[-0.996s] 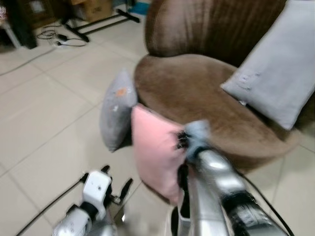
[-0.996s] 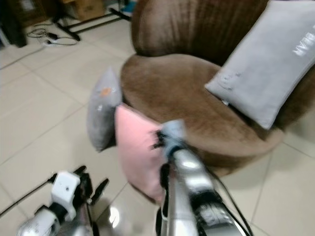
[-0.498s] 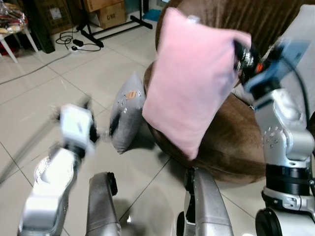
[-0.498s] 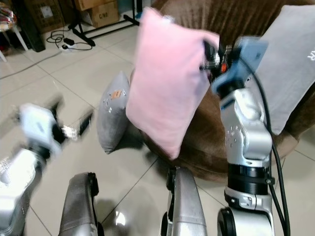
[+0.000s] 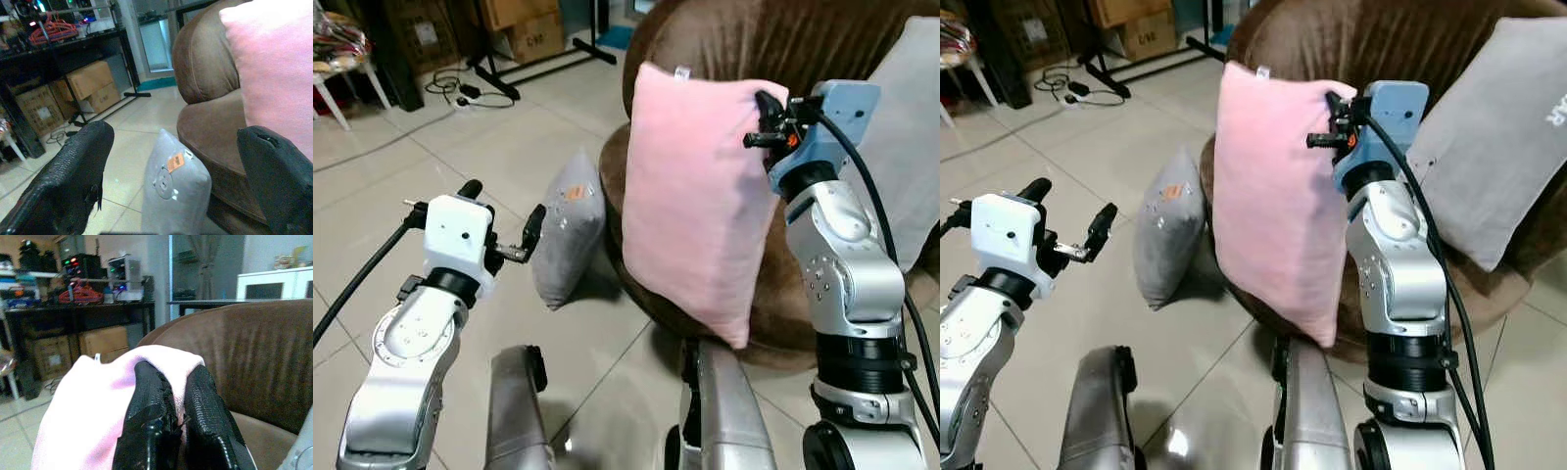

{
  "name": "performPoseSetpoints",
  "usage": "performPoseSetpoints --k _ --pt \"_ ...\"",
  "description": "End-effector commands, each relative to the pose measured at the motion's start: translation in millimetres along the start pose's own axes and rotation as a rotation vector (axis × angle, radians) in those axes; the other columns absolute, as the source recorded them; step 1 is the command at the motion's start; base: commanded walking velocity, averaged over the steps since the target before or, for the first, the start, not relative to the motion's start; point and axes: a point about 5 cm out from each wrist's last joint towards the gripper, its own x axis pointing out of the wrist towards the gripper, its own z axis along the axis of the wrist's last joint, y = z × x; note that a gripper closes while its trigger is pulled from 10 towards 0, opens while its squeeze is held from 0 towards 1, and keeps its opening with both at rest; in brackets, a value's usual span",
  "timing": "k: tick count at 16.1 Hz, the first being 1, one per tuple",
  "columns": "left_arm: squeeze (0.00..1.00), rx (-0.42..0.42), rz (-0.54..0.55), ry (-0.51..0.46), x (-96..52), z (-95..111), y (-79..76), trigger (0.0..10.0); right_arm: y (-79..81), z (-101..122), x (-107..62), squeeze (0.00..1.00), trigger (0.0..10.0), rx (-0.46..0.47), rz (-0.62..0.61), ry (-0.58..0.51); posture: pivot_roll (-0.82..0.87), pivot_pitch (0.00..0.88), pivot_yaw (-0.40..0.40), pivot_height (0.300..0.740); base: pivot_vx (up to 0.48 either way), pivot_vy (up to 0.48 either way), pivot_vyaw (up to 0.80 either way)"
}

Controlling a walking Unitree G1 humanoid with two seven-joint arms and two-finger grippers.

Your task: Move the pillow to the sofa from floor

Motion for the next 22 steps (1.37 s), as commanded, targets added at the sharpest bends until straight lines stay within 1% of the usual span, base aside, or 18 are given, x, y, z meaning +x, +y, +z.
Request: performPoseSetpoints --k 1,2,4,5,6,7,8,9,11,12,14,15,16,17,19,21,22 --pt "0.26 0.017 0.003 -0.009 0.3 5.4 1.1 10.0 -2.9 26.8 4.1 0.00 10.0 0.014 -0.023 -0.097 0.03 0.000 -0.025 0.539 0.000 0.000 0.00" --pt "0.26 0.020 0.001 -0.004 0.6 5.1 1.0 10.0 -3.6 31.6 5.8 0.00 10.0 0.011 -0.026 -0.113 0.03 0.000 -0.025 0.544 0.000 0.000 0.00" --pt "0.27 0.014 -0.001 -0.001 3.4 5.1 2.0 10.0 -11.0 59.9 14.4 0.00 10.0 0.020 -0.048 -0.197 0.02 0.000 -0.026 0.564 0.000 0.000 0.00" --pt "0.26 0.013 0.002 0.002 4.1 4.8 2.4 10.0 -11.5 62.4 15.5 0.00 10.0 0.020 -0.051 -0.203 0.02 0.000 -0.026 0.569 0.000 0.000 0.00" --pt "0.26 0.011 0.012 0.012 4.2 2.7 2.3 10.0 -9.9 59.4 15.0 0.00 10.0 0.015 -0.048 -0.194 0.01 0.000 -0.028 0.579 0.000 0.000 0.00" --pt "0.26 0.009 0.016 0.016 5.1 1.4 0.3 10.0 -5.9 47.4 13.2 0.00 10.0 0.009 -0.034 -0.153 0.02 0.000 -0.042 0.594 0.000 0.000 0.00" --pt "0.26 0.010 0.018 0.016 5.5 1.1 -0.1 10.0 -3.8 40.7 12.6 0.00 10.0 0.008 -0.029 -0.129 0.02 0.000 -0.046 0.599 0.000 0.000 0.00" --pt "0.26 0.006 0.030 0.018 5.5 0.4 -0.8 10.0 4.0 15.1 8.7 0.00 10.0 0.010 -0.001 -0.040 0.02 0.000 -0.050 0.614 0.000 0.000 0.00" --pt "0.26 0.006 0.032 0.026 2.8 -1.7 -3.1 10.0 9.8 -23.4 -1.5 0.00 10.0 -0.003 0.016 0.087 0.03 0.000 -0.059 0.634 0.000 0.000 0.00" --pt "0.26 0.006 0.030 0.027 2.1 -1.9 -3.4 10.0 10.4 -29.6 -3.9 0.00 10.0 -0.013 0.015 0.106 0.04 0.000 -0.058 0.639 0.000 0.000 0.00" --pt "0.26 0.026 0.014 0.052 0.2 -7.6 -2.7 10.0 13.2 -58.2 -17.1 0.00 10.0 0.001 0.026 0.212 0.03 0.000 -0.052 0.659 0.000 0.000 0.00" --pt "0.26 0.031 0.014 0.056 -0.1 -8.6 -1.7 10.0 12.5 -60.9 -18.7 0.00 10.0 0.002 0.022 0.226 0.04 0.000 -0.052 0.664 0.000 0.000 0.00" --pt "0.27 0.041 0.007 0.058 -0.5 -9.0 -1.6 10.0 10.5 -62.8 -20.2 0.00 10.0 -0.001 0.012 0.239 0.04 0.000 -0.057 0.679 0.000 0.000 0.00" --pt "0.27 0.057 -0.008 0.060 -1.8 -10.3 -4.1 10.0 7.9 -63.2 -21.0 0.00 10.0 -0.004 0.003 0.239 0.04 0.000 -0.057 0.689 0.000 0.000 0.00" --pt "0.27 0.049 -0.005 0.070 -5.4 -12.7 -6.5 10.0 4.6 -64.1 -24.1 0.00 10.0 -0.008 -0.013 0.241 0.05 0.000 -0.059 0.714 0.000 0.000 0.00" --pt "0.27 0.057 -0.019 0.069 -5.4 -13.2 -7.6 10.0 8.3 -68.5 -29.0 0.00 10.0 -0.020 0.002 0.259 0.05 0.000 -0.051 0.740 0.000 0.000 0.00" --pt "0.27 0.052 -0.009 0.068 -5.5 -13.7 -6.7 10.0 9.3 -69.4 -30.9 0.00 10.0 -0.018 0.003 0.260 0.05 0.000 -0.049 0.740 0.000 0.000 0.00"
